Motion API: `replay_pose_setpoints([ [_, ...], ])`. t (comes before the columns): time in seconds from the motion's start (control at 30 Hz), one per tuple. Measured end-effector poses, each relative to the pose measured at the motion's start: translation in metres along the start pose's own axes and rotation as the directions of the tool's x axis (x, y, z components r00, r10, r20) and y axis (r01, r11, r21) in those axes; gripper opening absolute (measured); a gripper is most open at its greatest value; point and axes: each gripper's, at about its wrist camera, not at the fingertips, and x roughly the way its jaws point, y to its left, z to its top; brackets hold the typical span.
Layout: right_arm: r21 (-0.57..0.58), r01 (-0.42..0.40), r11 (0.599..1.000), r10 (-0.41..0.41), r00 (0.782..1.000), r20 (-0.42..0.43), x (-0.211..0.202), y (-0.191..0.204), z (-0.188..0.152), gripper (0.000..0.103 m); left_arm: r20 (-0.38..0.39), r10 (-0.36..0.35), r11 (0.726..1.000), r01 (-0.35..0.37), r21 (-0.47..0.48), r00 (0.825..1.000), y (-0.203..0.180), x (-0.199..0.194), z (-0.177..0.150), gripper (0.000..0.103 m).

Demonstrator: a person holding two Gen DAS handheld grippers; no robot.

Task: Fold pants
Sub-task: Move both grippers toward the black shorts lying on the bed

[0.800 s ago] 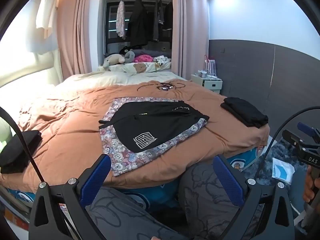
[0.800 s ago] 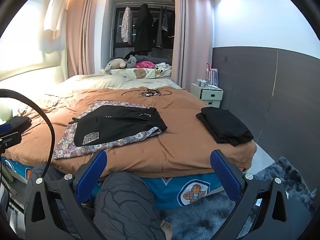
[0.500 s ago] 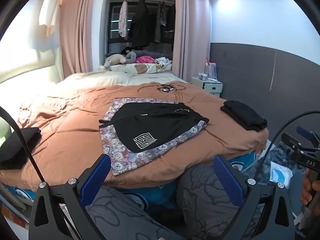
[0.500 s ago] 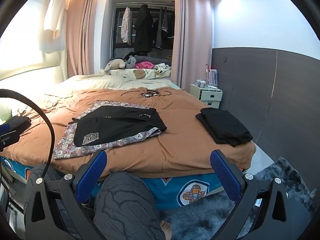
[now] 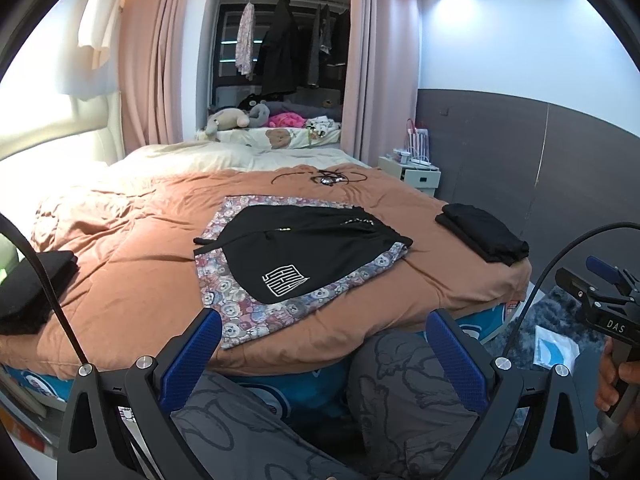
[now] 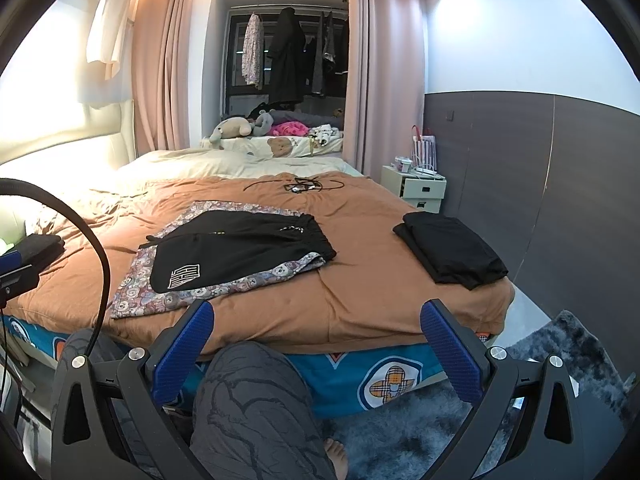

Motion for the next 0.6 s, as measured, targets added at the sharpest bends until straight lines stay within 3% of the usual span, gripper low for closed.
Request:
replay_pose_setpoints([
  [0.6,0.011,-0.002,1.000,0.002,1.000,-0.014,0.0014,0.0046,-0.0016,0.103,-0.024,-0.012,1.000,0.012,-0.007,1.000,0.0017,-0.0022,-0.0022,0.103],
])
